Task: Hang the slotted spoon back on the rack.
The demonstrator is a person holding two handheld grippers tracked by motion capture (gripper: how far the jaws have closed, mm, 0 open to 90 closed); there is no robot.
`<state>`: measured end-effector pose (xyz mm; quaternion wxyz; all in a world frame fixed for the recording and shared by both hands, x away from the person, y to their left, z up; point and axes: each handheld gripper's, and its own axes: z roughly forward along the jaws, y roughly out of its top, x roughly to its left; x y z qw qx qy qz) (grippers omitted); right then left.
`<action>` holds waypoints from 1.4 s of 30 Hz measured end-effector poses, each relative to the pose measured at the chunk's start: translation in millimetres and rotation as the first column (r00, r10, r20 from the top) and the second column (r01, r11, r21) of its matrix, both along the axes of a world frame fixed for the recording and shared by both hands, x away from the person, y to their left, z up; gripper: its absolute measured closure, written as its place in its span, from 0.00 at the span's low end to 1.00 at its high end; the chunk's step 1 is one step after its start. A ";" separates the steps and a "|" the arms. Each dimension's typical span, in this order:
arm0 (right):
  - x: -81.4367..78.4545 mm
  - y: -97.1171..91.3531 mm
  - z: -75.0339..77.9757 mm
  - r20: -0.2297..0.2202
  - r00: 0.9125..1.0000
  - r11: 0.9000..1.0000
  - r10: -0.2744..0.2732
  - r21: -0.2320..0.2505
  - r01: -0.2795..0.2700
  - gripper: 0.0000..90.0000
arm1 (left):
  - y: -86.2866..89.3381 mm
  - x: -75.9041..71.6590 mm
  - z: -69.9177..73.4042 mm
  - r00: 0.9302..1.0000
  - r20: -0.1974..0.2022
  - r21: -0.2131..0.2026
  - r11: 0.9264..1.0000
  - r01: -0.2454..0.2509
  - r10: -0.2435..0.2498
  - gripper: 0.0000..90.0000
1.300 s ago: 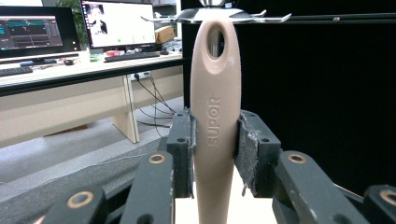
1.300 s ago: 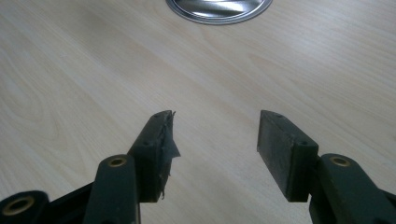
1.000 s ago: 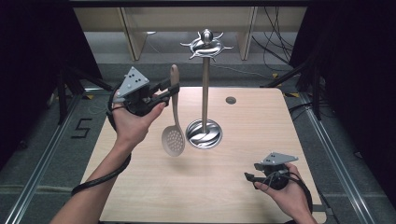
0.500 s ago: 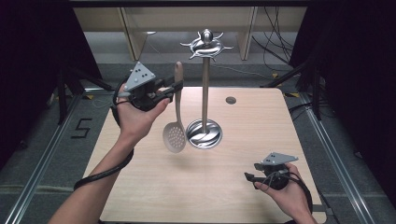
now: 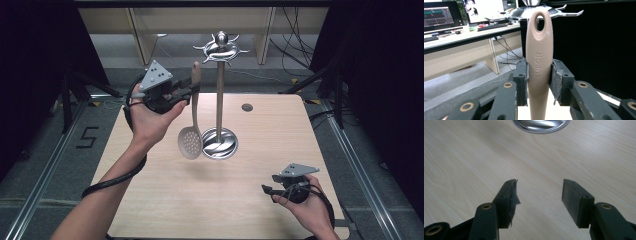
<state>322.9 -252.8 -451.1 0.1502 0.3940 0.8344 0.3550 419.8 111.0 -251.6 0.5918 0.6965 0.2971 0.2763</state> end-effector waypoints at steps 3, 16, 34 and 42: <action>0.1 0.0 -0.1 -0.001 1.000 1.000 0.001 0.000 -0.001 0.51 | -1.6 1.5 0.8 1.000 -0.004 0.009 1.000 0.003 -0.003 0.75; -1.0 0.9 0.6 -0.029 1.000 1.000 -0.011 0.012 0.012 0.51 | -6.9 7.1 2.3 1.000 -0.009 0.013 1.000 0.000 0.000 0.75; -0.7 0.6 0.3 -0.026 1.000 1.000 -0.009 0.010 0.009 0.51 | -9.3 13.3 2.1 1.000 -0.025 0.023 1.000 -0.007 0.008 0.75; -2.2 1.5 0.2 -0.047 0.999 1.000 -0.022 0.016 0.023 0.51 | -12.9 16.5 2.8 0.999 -0.031 0.017 1.000 -0.009 0.010 0.75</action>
